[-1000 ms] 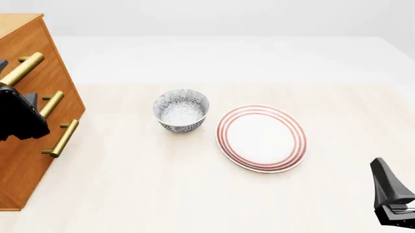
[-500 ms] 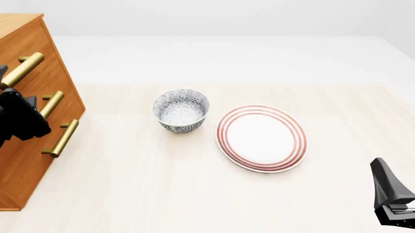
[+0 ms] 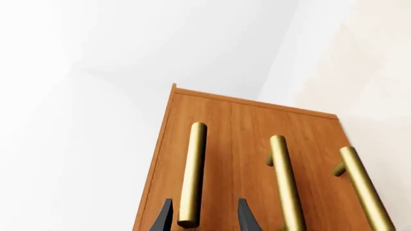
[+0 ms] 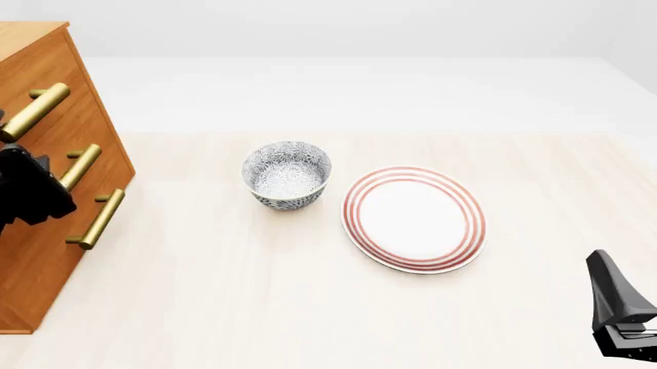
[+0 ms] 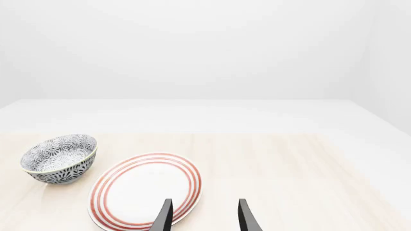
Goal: Open the top drawer of the cabinet.
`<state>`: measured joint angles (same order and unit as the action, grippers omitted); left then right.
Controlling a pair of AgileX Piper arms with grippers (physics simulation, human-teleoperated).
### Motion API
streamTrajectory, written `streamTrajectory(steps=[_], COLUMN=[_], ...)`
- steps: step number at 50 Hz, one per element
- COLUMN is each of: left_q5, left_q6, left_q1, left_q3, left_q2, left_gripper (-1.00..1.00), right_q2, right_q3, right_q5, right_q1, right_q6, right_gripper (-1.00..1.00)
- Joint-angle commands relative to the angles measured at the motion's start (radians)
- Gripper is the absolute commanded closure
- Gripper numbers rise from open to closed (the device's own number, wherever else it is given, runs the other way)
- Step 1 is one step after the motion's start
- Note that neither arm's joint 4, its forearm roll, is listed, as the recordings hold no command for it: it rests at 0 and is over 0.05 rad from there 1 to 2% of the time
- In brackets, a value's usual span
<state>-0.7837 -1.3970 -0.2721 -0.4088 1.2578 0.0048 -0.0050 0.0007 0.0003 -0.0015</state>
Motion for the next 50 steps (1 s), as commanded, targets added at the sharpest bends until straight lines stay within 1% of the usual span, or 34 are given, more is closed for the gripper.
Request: streamTrajectory(steps=[1, 11, 15, 23, 29, 37, 50], left_q5=[-0.035, -0.053, -0.102, -0.082, -0.094, -0.072, -0.034], left_q6=[-0.001, -0.024, -0.055, -0.063, -0.088, -0.097, -0.107], left_q1=[-0.001, 0.008, 0.019, 0.042, 0.064, 0.083, 0.149], left_q3=[0.006, 0.031, 0.053, 0.059, 0.067, 0.063, 0.038], left_q2=[0.018, 0.009, 0.026, -0.011, -0.013, -0.028, -0.038], left_gripper=[1.0, 1.0, 1.0, 1.0, 1.0, 1.0, 1.0], right_q2=[0.0, 0.0, 0.0, 0.0, 0.0, 0.0, 0.0], right_q3=[0.001, 0.001, 0.001, 0.001, 0.001, 0.001, 0.001], right_q5=[-0.001, -0.001, -0.001, -0.001, -0.001, -0.001, -0.001], right_q1=[0.0, 0.0, 0.0, 0.0, 0.0, 0.0, 0.0], right_q6=[0.0, 0.0, 0.0, 0.0, 0.0, 0.0, 0.0], right_gripper=[-1.0, -1.0, -1.0, -1.0, -1.0, -1.0, -1.0])
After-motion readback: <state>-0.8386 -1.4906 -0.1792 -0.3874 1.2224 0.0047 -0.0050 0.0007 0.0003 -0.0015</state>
